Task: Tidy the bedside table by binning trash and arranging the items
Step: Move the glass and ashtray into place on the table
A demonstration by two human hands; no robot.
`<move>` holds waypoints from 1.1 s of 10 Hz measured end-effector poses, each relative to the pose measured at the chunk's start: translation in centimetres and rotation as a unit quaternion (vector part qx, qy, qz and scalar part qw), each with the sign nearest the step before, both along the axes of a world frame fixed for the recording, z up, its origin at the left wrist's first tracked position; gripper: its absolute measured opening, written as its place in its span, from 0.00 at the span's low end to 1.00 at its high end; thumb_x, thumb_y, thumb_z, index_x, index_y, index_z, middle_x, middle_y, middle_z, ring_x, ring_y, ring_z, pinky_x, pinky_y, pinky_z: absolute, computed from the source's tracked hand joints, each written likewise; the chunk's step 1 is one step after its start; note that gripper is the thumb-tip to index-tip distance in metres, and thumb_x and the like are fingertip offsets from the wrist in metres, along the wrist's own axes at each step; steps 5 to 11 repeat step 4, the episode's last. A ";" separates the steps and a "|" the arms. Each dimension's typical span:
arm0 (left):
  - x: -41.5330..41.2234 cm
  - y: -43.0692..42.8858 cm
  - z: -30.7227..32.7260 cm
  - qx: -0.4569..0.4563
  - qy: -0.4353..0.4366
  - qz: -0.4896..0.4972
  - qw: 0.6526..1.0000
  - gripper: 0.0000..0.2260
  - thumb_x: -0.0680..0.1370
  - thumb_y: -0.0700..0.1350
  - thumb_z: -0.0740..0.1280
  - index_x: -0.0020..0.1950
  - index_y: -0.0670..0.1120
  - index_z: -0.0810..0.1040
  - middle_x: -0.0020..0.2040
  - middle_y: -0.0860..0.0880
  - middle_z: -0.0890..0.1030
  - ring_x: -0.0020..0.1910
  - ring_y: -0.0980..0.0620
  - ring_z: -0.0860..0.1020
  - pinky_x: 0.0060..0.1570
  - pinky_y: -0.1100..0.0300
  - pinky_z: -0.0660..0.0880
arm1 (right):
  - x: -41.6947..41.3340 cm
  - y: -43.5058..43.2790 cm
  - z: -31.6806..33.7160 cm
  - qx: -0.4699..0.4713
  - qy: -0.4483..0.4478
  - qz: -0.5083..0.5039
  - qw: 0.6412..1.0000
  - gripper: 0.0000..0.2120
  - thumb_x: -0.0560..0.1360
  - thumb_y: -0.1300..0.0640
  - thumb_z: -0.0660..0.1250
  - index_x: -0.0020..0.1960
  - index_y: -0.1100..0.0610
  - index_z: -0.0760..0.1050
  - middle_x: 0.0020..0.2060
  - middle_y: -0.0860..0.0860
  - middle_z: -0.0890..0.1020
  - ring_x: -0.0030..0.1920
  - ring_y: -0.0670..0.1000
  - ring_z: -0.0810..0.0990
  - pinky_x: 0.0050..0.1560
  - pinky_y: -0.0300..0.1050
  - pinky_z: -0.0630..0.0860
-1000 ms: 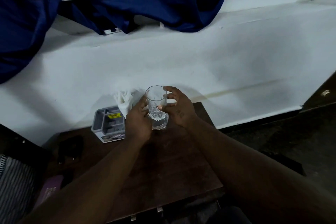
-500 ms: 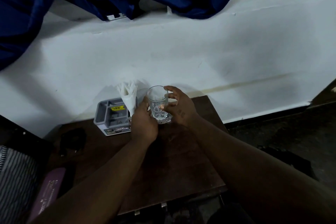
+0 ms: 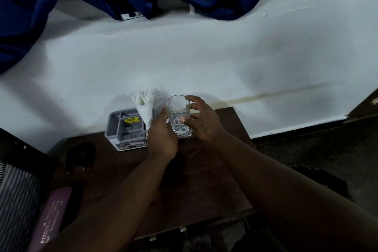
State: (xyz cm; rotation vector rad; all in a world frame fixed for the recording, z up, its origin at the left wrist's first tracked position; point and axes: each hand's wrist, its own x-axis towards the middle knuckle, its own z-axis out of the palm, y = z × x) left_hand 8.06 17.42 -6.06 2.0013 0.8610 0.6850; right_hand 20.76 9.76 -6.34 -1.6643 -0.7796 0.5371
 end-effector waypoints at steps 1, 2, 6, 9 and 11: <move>-0.1 -0.3 0.7 0.032 -0.005 0.024 0.999 0.26 0.77 0.28 0.59 0.72 0.48 0.75 0.64 0.46 0.83 0.65 0.46 0.80 0.66 0.47 0.76 | 0.0 0.0 -0.1 -0.010 -0.016 0.002 1.000 0.38 0.68 0.65 0.79 0.73 0.52 0.68 0.63 0.52 0.77 0.56 0.53 0.81 0.63 0.56 0.79; -0.6 -0.8 1.3 0.053 0.008 0.029 0.998 0.25 0.77 0.28 0.59 0.70 0.47 0.77 0.63 0.46 0.83 0.65 0.46 0.80 0.65 0.47 0.76 | -0.3 -0.7 0.6 -0.034 -0.054 -0.004 0.998 0.41 0.67 0.60 0.81 0.75 0.51 0.66 0.68 0.48 0.74 0.66 0.51 0.75 0.65 0.53 0.76; -2.9 -2.6 4.1 0.151 0.023 0.035 0.988 0.28 0.73 0.26 0.60 0.73 0.39 0.74 0.68 0.40 0.77 0.69 0.40 0.75 0.70 0.50 0.72 | -0.8 -2.2 4.0 -0.060 -0.173 -0.019 0.983 0.40 0.70 0.60 0.78 0.77 0.53 0.64 0.74 0.52 0.71 0.74 0.52 0.70 0.73 0.50 0.69; -2.9 -2.6 4.1 0.151 0.023 0.035 0.988 0.28 0.73 0.26 0.60 0.73 0.39 0.74 0.68 0.40 0.77 0.69 0.40 0.75 0.70 0.50 0.72 | -0.8 -2.2 4.0 -0.060 -0.173 -0.019 0.983 0.40 0.70 0.60 0.78 0.77 0.53 0.64 0.74 0.52 0.71 0.74 0.52 0.70 0.73 0.50 0.69; -2.9 -2.6 4.1 0.151 0.023 0.035 0.988 0.28 0.73 0.26 0.60 0.73 0.39 0.74 0.68 0.40 0.77 0.69 0.40 0.75 0.70 0.50 0.72 | -0.8 -2.2 4.0 -0.060 -0.173 -0.019 0.983 0.40 0.70 0.60 0.78 0.77 0.53 0.64 0.74 0.52 0.71 0.74 0.52 0.70 0.73 0.50 0.69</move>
